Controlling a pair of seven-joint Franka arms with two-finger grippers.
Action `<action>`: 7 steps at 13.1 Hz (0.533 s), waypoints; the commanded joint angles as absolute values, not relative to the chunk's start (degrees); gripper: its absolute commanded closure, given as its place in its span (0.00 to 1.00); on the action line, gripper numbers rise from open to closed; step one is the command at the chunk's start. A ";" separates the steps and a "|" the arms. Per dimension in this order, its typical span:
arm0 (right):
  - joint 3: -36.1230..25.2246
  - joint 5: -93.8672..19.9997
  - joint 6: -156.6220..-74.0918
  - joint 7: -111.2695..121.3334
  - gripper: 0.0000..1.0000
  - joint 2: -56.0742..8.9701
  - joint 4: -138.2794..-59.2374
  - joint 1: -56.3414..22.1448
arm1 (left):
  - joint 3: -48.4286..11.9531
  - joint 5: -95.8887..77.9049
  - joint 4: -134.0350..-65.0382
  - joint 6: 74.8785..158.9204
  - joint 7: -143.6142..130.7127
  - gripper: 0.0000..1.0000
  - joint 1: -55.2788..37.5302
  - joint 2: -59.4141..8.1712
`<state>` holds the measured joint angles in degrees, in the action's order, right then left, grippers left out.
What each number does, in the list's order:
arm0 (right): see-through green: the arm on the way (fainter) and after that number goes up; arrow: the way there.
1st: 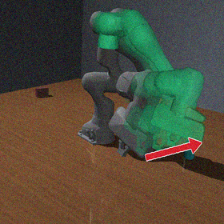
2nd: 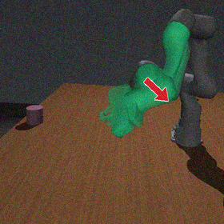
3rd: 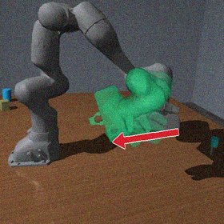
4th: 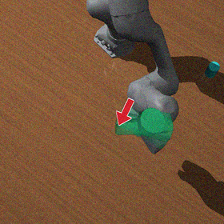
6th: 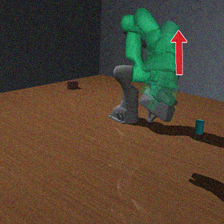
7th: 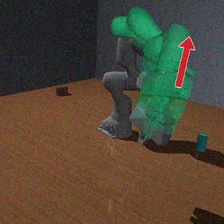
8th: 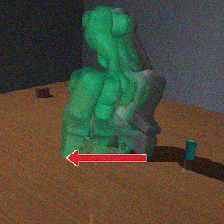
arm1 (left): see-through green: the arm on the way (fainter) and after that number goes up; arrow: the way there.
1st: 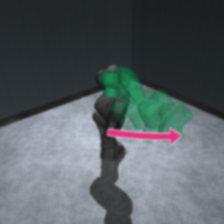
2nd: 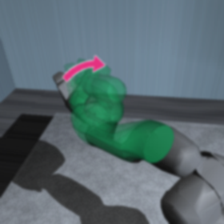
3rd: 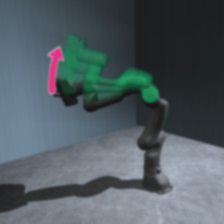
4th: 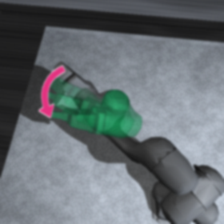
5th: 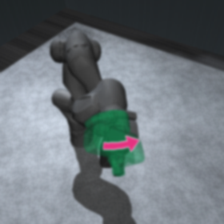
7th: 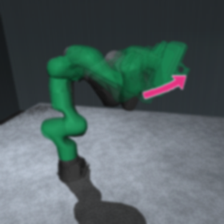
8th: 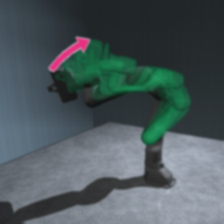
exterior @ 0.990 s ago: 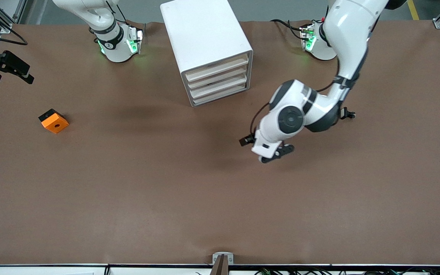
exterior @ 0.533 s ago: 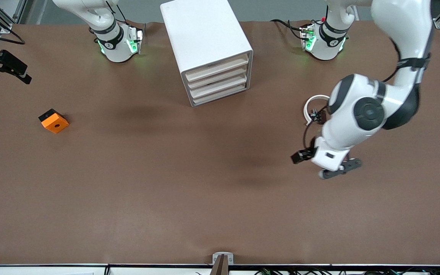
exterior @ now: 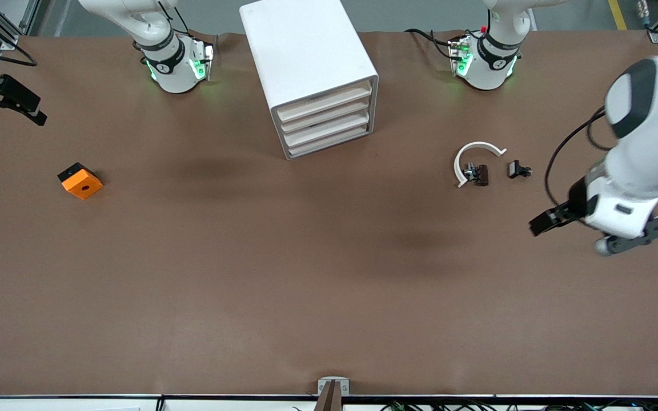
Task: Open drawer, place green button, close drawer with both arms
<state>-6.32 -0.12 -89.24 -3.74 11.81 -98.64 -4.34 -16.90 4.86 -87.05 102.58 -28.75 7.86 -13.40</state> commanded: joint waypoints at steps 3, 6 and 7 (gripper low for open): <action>-5.80 0.09 -88.24 -3.16 0.00 11.16 -96.77 -3.52 | -18.19 5.10 -84.55 93.01 -18.82 0.00 13.36 -7.05; -5.80 0.00 -88.24 -3.34 0.00 11.16 -96.77 -3.52 | -18.11 5.01 -84.55 88.96 -14.18 0.00 13.45 -3.52; -5.80 0.00 -88.24 -3.34 0.00 11.16 -96.77 -3.43 | -17.67 4.84 -84.81 87.73 -10.15 0.00 13.27 -2.82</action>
